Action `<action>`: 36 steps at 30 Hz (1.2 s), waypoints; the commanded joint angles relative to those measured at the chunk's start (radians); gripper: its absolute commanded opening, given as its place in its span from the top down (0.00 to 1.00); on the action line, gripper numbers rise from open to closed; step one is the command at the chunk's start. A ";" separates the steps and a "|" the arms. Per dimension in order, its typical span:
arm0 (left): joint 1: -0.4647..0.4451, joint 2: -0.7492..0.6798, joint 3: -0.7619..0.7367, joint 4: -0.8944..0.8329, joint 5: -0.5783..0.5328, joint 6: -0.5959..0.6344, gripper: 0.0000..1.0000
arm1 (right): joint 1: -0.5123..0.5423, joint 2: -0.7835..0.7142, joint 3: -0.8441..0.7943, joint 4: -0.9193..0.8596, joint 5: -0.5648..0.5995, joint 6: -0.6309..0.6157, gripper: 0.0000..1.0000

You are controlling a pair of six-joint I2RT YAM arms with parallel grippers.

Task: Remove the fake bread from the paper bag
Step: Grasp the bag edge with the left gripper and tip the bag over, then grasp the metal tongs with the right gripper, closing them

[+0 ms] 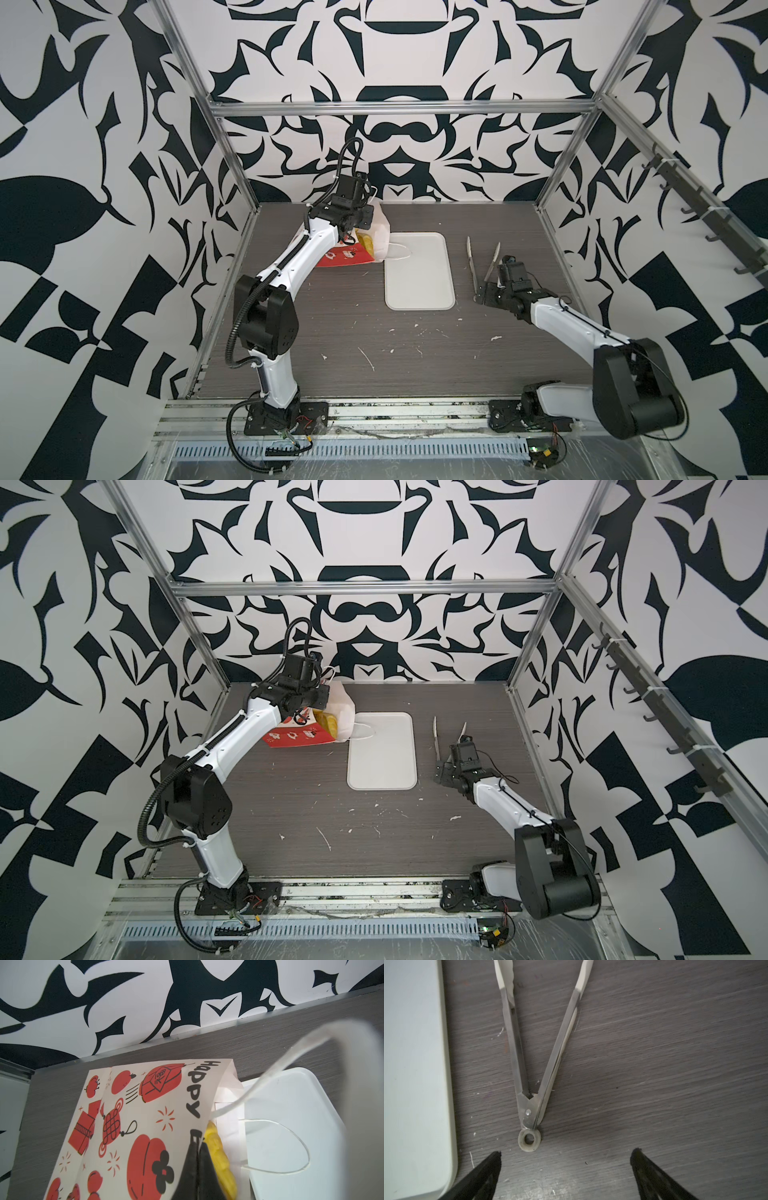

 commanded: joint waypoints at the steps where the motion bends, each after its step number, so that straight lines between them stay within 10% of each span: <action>1: -0.008 -0.045 -0.035 0.057 0.020 -0.048 1.00 | -0.005 0.059 0.094 0.042 -0.052 0.000 0.00; 23: -0.022 -0.073 -0.140 0.109 0.042 -0.052 1.00 | -0.014 0.485 0.385 0.005 0.009 0.060 0.06; 36: -0.022 -0.127 -0.206 0.133 0.095 -0.052 1.00 | -0.010 0.443 0.320 0.008 -0.028 0.044 0.65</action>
